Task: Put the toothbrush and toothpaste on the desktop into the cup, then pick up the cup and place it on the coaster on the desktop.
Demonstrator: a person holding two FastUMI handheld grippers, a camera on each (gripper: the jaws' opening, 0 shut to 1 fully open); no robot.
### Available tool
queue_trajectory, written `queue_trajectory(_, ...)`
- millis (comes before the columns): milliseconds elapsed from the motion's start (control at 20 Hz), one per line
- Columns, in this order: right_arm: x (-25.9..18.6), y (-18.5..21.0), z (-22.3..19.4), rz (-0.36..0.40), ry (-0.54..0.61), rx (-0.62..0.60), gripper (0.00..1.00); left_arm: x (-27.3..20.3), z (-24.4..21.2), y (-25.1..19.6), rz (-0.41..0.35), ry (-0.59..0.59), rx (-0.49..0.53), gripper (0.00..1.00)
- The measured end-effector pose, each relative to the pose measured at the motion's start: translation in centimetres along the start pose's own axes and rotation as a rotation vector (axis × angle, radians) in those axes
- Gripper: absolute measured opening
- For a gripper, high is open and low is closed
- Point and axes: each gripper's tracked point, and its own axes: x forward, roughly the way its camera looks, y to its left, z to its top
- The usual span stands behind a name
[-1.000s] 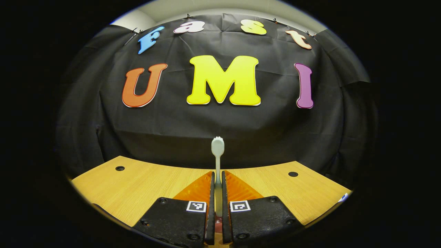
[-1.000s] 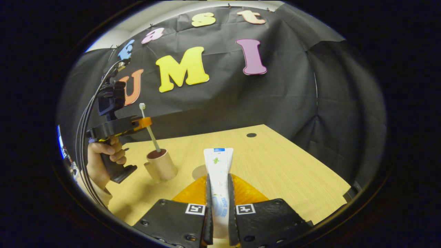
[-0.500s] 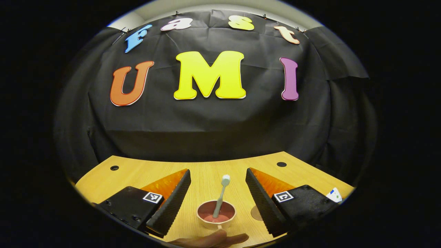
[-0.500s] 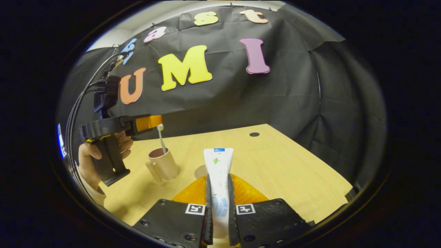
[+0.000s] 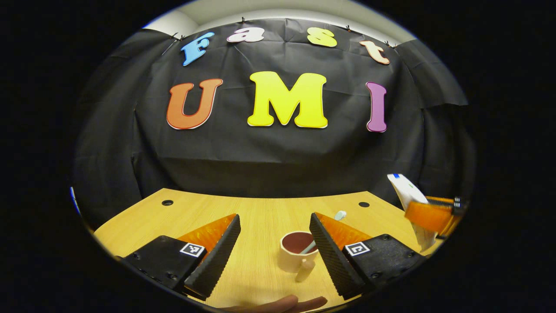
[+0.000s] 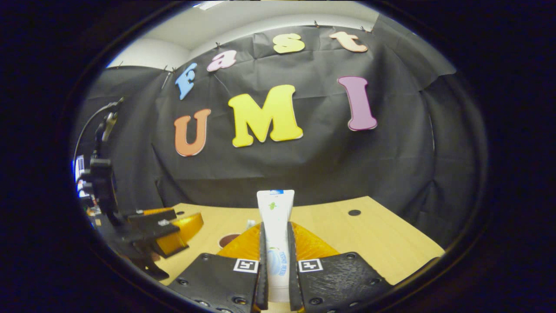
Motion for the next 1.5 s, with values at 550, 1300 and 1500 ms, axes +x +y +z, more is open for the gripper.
queue_trajectory(550,9.4,9.5,-2.3,0.127,0.034,-0.093,0.22,-6.3,-2.9,5.5,0.054,-0.062,-0.039,0.99)
queue_trajectory(1300,9.4,9.4,-1.3,0.092,0.008,-0.147,0.73,-5.8,-6.5,6.2,0.040,0.015,-0.088,0.99)
queue_trajectory(1500,7.1,8.7,0.4,0.070,-0.030,-0.174,0.93,-5.5,-6.4,5.1,0.029,0.021,-0.073,0.99)
